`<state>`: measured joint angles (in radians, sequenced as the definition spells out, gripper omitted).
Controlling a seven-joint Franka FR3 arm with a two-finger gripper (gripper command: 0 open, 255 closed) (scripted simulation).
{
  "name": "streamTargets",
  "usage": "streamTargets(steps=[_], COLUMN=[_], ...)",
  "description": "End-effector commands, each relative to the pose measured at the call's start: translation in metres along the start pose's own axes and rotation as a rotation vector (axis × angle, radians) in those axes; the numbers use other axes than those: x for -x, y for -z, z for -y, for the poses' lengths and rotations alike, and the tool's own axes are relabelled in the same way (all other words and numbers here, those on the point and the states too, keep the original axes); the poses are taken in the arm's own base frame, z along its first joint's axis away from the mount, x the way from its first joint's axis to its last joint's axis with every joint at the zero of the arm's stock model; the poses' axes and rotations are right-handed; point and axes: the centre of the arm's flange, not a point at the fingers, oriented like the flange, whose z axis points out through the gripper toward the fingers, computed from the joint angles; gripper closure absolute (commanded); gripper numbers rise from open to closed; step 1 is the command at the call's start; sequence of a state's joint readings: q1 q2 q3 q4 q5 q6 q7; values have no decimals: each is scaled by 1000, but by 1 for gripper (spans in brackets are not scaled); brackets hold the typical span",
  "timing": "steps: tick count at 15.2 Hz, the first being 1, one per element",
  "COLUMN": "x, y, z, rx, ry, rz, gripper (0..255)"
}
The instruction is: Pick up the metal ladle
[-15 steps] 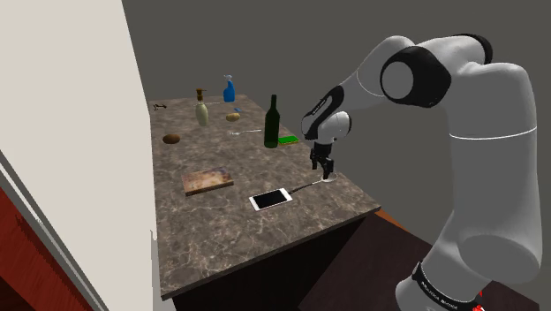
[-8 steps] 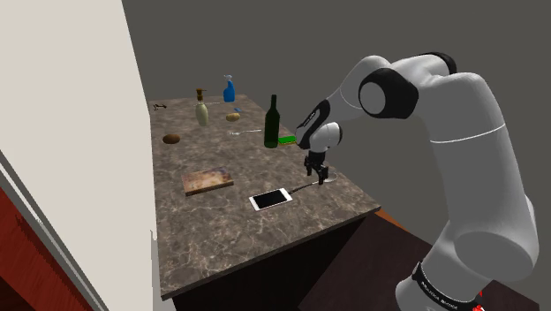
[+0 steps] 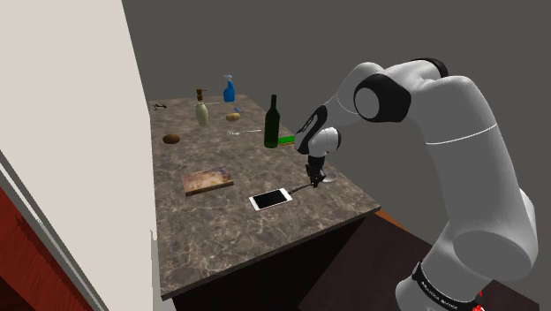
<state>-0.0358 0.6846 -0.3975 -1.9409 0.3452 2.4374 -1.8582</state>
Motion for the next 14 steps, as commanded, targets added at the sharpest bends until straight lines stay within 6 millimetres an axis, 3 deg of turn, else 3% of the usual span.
streamTargets(steps=[1, 7, 14], x=[0, 0, 1], y=[0, 0, 36], z=[0, 0, 4], rx=[0, 0, 0], ry=[0, 0, 0], rz=[0, 0, 0], gripper=[255, 255, 255])
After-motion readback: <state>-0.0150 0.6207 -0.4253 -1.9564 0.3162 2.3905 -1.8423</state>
